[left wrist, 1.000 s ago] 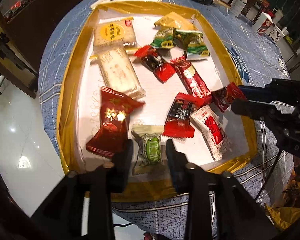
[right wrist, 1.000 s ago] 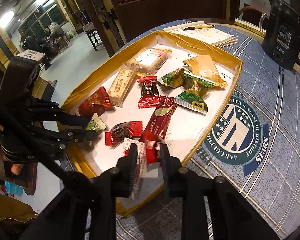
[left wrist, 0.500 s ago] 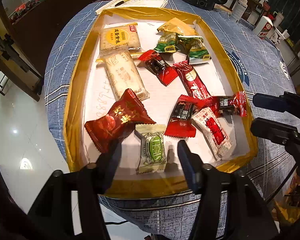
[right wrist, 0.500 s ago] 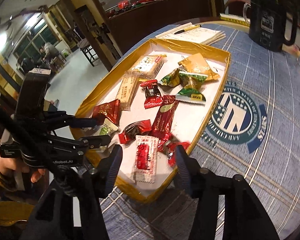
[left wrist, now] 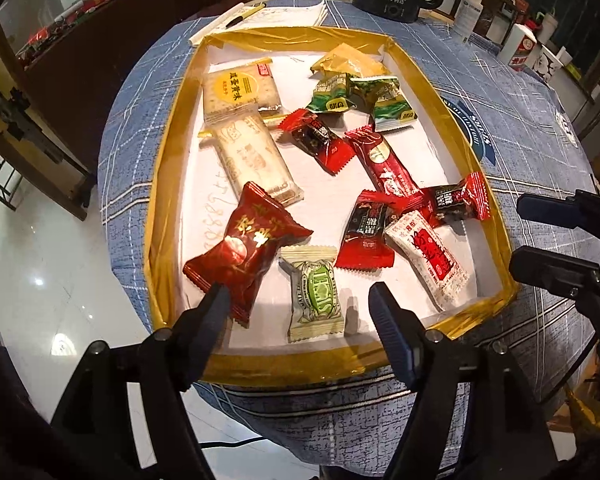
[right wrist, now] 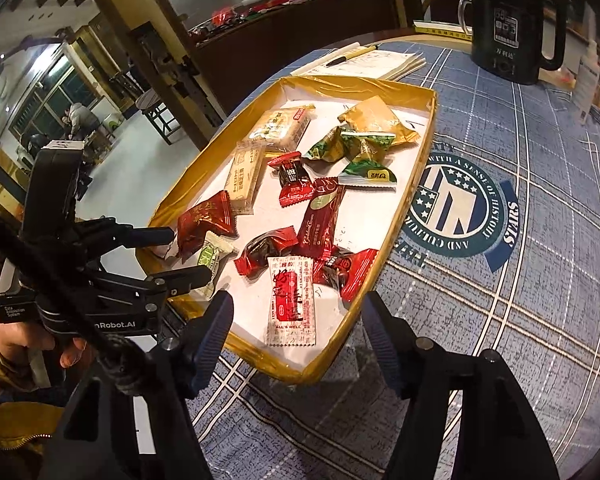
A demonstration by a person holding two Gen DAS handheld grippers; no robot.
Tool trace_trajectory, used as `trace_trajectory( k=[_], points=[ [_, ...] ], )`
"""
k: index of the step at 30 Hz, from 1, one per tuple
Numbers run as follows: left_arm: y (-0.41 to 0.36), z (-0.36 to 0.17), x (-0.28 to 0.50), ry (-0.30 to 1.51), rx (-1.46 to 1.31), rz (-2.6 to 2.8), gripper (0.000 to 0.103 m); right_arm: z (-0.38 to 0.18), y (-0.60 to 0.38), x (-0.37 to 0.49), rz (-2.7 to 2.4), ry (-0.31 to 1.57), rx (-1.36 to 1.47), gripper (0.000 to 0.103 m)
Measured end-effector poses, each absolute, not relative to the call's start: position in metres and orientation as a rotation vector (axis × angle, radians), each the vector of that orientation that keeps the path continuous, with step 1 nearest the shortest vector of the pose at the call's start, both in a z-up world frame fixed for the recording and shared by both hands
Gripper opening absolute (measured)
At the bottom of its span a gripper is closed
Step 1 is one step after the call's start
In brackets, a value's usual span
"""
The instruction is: Organize snacks
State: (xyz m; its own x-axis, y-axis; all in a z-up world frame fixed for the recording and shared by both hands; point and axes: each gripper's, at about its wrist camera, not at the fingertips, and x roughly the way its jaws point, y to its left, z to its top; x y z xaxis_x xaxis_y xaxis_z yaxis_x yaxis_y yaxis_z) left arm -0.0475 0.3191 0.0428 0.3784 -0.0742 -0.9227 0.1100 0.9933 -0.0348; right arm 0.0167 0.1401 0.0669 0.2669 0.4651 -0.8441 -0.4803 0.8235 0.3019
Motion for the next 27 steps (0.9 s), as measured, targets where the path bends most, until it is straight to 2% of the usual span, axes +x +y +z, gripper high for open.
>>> trace_trajectory(
  k=[10, 27],
  points=[
    [0.320, 0.050, -0.047, 1.147, 0.082, -0.111, 0.077, 0.071, 0.141, 0.014, 0.582, 1.114, 0.009, 0.079],
    [0.332, 0.054, -0.047, 1.140, 0.053, -0.080, 0.079, 0.070, 0.153, 0.014, 0.560, 1.107, 0.030, 0.079]
  ],
)
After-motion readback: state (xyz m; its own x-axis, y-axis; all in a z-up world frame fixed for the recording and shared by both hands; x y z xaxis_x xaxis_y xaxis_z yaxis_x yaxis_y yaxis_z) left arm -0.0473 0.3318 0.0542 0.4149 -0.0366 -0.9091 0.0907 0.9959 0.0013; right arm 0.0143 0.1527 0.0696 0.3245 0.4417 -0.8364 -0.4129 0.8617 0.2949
